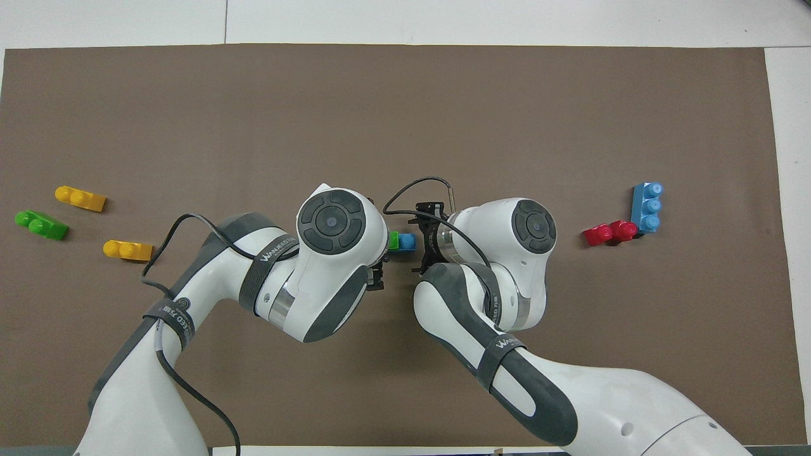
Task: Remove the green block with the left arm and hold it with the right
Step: 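Close the left gripper on green while the right gripper closes on blue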
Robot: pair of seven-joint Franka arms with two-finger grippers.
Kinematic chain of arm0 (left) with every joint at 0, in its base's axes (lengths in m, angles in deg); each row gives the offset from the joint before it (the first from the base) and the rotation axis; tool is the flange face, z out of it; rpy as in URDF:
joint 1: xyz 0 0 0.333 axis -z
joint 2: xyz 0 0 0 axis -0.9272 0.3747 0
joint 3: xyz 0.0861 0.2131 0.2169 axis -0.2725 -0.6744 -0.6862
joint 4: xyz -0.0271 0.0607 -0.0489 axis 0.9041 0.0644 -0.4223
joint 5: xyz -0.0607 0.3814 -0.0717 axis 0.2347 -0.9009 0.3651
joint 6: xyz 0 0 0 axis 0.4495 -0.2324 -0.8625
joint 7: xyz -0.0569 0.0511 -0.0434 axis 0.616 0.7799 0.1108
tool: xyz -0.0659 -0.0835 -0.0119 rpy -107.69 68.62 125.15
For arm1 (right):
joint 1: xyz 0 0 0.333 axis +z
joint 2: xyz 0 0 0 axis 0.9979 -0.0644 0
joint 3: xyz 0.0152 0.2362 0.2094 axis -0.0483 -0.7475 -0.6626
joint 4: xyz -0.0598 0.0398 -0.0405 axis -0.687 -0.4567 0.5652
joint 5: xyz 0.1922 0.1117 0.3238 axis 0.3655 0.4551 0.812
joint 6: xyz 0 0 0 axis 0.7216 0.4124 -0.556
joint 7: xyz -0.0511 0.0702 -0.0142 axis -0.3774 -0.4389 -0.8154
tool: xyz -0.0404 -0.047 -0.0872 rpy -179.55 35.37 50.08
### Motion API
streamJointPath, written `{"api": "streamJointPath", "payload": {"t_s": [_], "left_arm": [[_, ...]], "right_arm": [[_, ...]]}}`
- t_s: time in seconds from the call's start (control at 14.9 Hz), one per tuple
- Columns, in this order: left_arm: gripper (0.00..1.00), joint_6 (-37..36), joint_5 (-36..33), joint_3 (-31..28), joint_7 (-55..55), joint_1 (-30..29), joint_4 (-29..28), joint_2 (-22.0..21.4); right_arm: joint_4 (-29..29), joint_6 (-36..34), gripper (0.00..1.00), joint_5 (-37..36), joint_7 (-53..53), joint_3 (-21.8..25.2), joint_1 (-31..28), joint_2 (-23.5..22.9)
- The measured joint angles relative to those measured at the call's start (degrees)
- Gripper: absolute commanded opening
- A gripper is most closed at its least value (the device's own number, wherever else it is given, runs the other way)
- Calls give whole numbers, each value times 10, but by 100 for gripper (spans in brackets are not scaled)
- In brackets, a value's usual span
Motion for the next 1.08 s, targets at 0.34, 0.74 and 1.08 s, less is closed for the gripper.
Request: {"api": "streamJointPath", "payload": {"t_s": [0.34, 0.74, 1.08], "left_arm": [[100, 13, -10, 0, 23, 5, -2, 12], [100, 15, -11, -1, 25, 6, -4, 14], [100, 15, -12, -2, 25, 6, -5, 15]], "right_arm": [[0, 0, 75, 0, 0, 0, 3, 0], [0, 1, 62, 0, 0, 0, 4, 0], [2, 1, 30, 7, 0, 0, 4, 0]]}}
